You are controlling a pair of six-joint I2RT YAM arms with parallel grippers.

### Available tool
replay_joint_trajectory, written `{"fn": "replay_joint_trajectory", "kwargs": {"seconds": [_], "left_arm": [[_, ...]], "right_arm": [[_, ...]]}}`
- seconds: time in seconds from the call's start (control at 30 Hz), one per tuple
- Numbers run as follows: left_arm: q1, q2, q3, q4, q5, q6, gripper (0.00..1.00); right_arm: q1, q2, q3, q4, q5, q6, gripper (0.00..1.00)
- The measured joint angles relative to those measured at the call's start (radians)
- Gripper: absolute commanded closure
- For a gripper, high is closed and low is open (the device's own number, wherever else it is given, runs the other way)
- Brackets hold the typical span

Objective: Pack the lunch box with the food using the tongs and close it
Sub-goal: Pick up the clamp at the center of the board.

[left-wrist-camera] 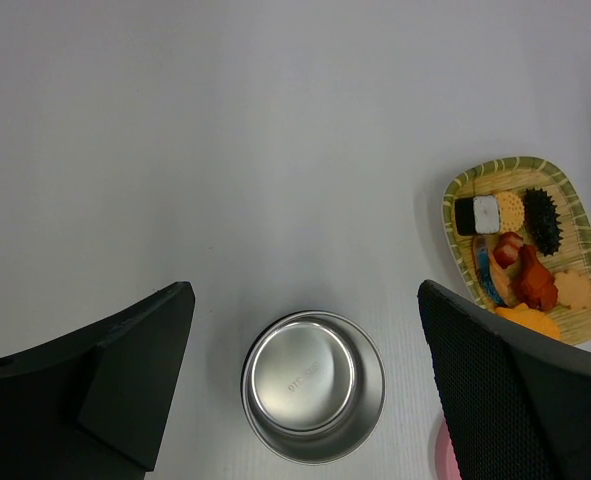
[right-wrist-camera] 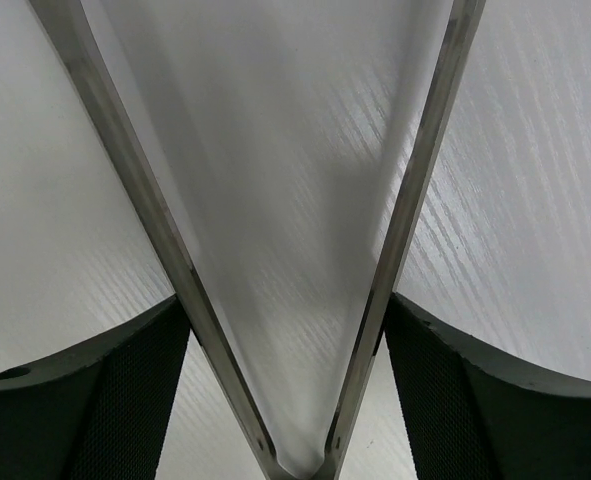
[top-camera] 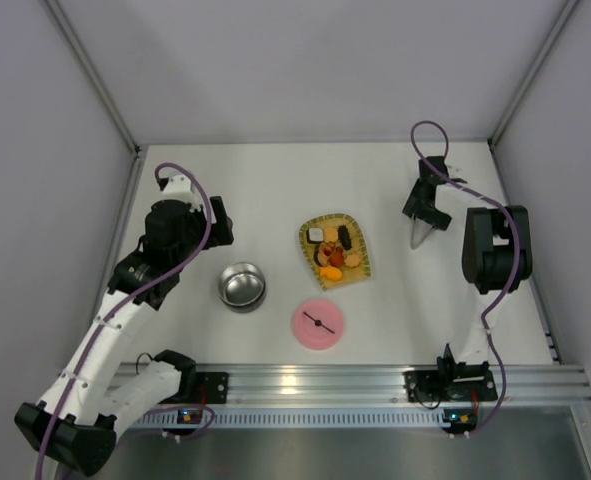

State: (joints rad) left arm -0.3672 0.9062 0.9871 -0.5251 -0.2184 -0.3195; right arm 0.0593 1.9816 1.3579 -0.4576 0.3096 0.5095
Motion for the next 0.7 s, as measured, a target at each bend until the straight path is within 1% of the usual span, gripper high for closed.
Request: {"fn": "replay_joint_trajectory", "kwargs": {"seconds": [0.1,0.23,0.33,0.4,0.43,0.5,0.7], "left_arm": [[0.0,0.0,0.0,0.0,-0.003,0.0,0.01],[0.0,0.001,0.0,-0.001,-0.003,0.0,0.01],[0.0,0.003,0.0,-0.002,-0.003,0.0,0.01],[0.0,0.004,0.0,-0.002,-0.003,0.0,0.02],[0.0,0.004,0.0,-0.003,-0.003,0.0,0.01],[0.0,0.004,0.0,-0.003,-0.003,0.0,0.01],[0.0,0.004,0.0,-0.003,-0.003,0.0,0.01]], "right_arm": [[-0.004,0.001,0.0,0.002,-0.012,0.0,0.3],[-0.006,0.004,0.004,0.001,-0.02,-0.002,0.28],[-0.006,0.004,0.004,0.001,-0.021,-0.003,0.3],[-0.007,0.004,0.004,0.002,-0.023,-0.006,0.33],[-0.008,0.004,0.004,0.002,-0.023,-0.008,0.37],[-0.008,0.004,0.004,0.004,-0.024,-0.01,0.39],[-0.008,-0.004,-0.01,0.016,-0.024,-0.012,0.4]]}}
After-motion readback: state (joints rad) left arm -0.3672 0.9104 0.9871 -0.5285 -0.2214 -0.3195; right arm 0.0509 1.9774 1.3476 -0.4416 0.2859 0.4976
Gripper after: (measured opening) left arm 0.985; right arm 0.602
